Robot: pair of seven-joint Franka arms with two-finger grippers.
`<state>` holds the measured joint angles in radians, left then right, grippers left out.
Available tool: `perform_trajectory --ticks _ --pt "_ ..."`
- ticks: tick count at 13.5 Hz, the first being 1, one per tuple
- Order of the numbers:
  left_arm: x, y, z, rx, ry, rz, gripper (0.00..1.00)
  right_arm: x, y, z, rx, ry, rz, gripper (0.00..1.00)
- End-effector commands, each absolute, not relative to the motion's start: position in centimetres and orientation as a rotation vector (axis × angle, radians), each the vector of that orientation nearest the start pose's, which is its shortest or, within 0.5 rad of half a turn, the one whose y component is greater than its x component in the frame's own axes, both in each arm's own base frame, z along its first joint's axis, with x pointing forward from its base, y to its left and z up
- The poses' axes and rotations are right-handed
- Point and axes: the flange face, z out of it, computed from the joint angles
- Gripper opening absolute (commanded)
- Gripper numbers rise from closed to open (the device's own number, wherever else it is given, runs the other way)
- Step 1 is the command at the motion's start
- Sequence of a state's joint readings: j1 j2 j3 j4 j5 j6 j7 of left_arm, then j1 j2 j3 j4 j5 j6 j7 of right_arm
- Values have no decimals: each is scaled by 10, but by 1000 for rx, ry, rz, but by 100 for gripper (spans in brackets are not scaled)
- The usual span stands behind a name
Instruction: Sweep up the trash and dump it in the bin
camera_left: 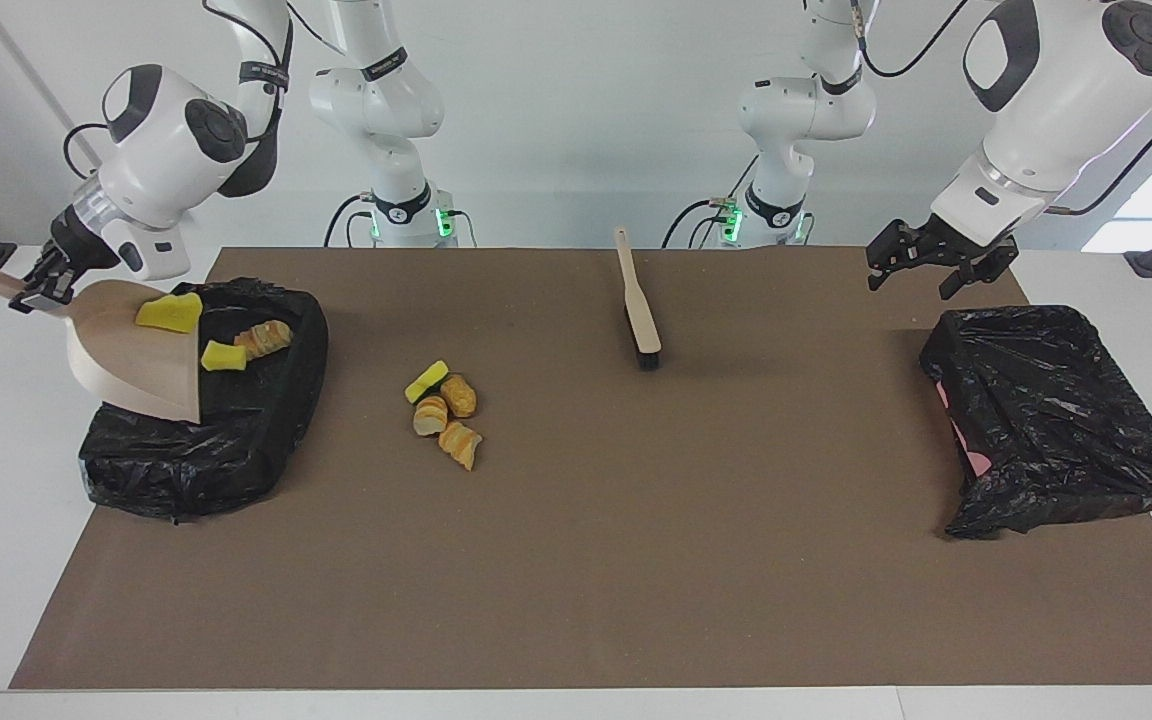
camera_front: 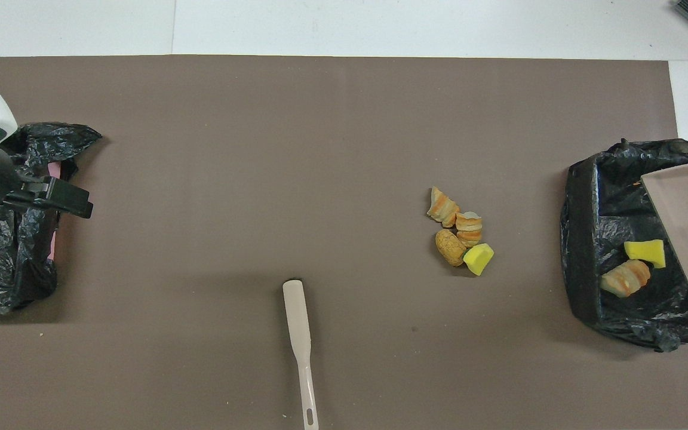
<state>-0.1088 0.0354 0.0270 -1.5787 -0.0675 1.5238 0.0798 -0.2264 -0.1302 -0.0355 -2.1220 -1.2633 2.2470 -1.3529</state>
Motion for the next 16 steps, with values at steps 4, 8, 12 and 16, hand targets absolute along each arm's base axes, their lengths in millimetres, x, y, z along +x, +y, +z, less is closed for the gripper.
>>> perform_trajectory --ticks 4,8,12,16 --pt "551 -50 601 -3159 279 97 100 514 -115 536 1145 1654 -783 0" --pt "552 -43 603 -3162 247 85 100 499 -96 550 1206 1471 -720 0" --pt "552 -45 603 -3160 252 85 100 488 -97 545 1187 1463 -724 0" --pt "552 -43 603 -3160 247 85 100 495 -91 575 1354 1446 -604 0"
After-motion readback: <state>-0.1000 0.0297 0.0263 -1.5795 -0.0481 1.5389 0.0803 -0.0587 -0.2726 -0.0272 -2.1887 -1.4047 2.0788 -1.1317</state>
